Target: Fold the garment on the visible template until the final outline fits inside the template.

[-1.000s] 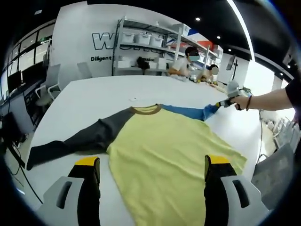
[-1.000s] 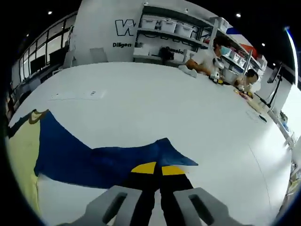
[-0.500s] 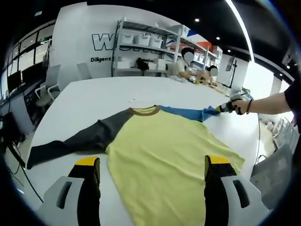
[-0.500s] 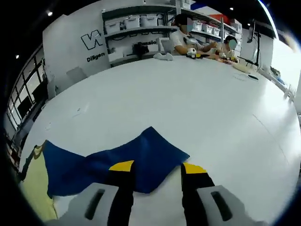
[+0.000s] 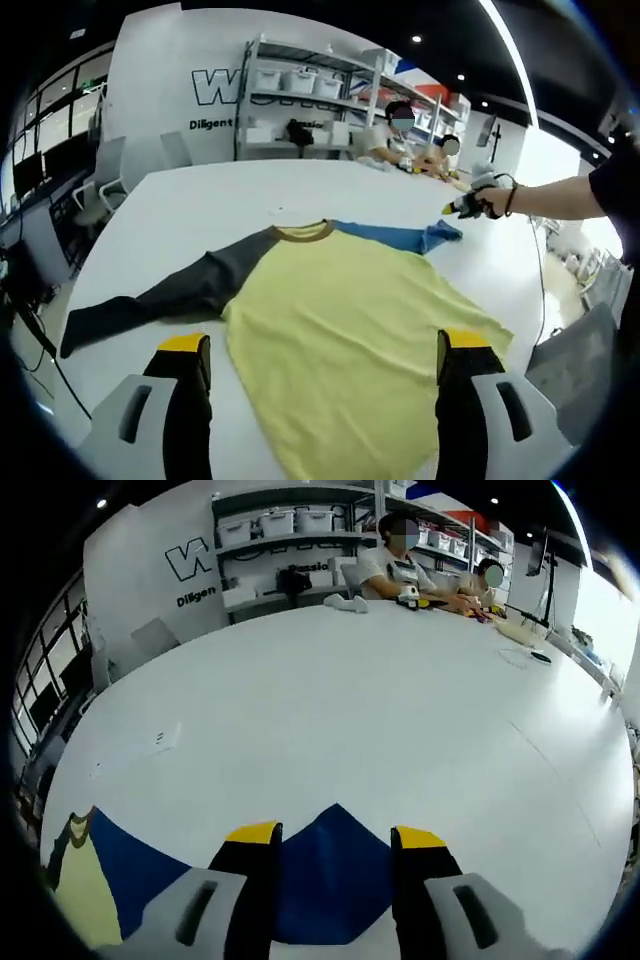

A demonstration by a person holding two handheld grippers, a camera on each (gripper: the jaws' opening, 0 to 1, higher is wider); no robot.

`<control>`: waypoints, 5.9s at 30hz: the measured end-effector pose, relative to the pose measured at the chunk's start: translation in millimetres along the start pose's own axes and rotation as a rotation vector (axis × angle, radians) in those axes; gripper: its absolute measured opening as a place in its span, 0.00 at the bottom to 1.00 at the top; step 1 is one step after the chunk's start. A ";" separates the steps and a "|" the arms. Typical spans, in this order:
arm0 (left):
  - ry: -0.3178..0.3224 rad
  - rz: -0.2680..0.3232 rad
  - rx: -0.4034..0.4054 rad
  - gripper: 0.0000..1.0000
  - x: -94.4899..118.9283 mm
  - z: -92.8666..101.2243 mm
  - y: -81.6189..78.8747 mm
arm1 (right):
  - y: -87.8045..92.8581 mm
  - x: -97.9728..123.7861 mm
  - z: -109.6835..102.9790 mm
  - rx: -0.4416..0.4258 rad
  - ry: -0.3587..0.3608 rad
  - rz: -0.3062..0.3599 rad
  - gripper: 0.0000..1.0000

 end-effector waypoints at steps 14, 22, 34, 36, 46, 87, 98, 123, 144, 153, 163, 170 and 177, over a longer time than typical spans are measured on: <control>-0.025 -0.008 0.012 0.88 3.4 -8.1 -2.2 | -6.8 -51.1 2.0 -0.053 0.043 -0.071 0.20; -0.033 -0.029 0.007 0.87 2.3 -8.5 1.2 | -15.7 -65.7 1.1 -0.101 0.043 -0.061 0.20; -0.040 -0.037 0.010 0.87 4.5 -11.3 2.8 | -11.3 -66.2 -6.1 0.016 0.136 -0.077 0.14; -0.041 -0.041 0.009 0.87 4.6 -11.1 3.0 | -13.1 -69.5 -6.7 0.006 0.134 -0.070 0.13; -0.034 -0.042 0.008 0.86 4.3 -10.4 1.6 | -6.4 -62.2 -10.1 0.023 0.083 -0.043 0.00; 0.111 0.016 -0.136 0.94 10.4 31.1 -13.3 | 75.9 41.6 87.3 -0.251 -0.149 0.117 0.00; 0.105 0.029 -0.140 0.93 21.3 30.1 -11.7 | 104.7 57.3 87.4 -0.158 -0.071 0.052 0.10; 0.071 -0.024 -0.099 0.97 41.0 19.7 0.1 | 86.4 49.9 85.1 -0.160 0.059 -0.051 0.00; 0.089 -0.065 -0.079 0.99 49.0 20.9 10.4 | 21.7 74.3 -0.7 -0.126 -0.230 0.057 0.00; 0.090 -0.096 -0.087 0.99 60.3 18.2 21.1 | 3.7 92.5 -80.2 0.001 -0.338 0.072 0.00; 0.107 -0.102 -0.102 0.99 61.8 25.0 22.5 | -0.4 104.8 -162.5 0.087 -0.476 0.081 0.00; 0.118 -0.117 -0.110 0.99 60.8 26.5 24.2 | 15.6 124.6 -228.0 0.060 -0.622 0.051 0.00; 0.193 -0.051 -0.044 0.99 72.1 31.3 18.5 | 26.4 139.6 -284.0 0.059 -0.752 0.047 0.00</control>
Point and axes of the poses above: the point that each gripper's makers call its tool centre point, and the gripper's own axes: x roughly backward along the fingers, z roughly to its right, y roughly out of its underside, the point moved 7 cm from there along x, roughly backward along the fingers, and after that the axes turned 3 degrees about y, right-handed, at the moved point
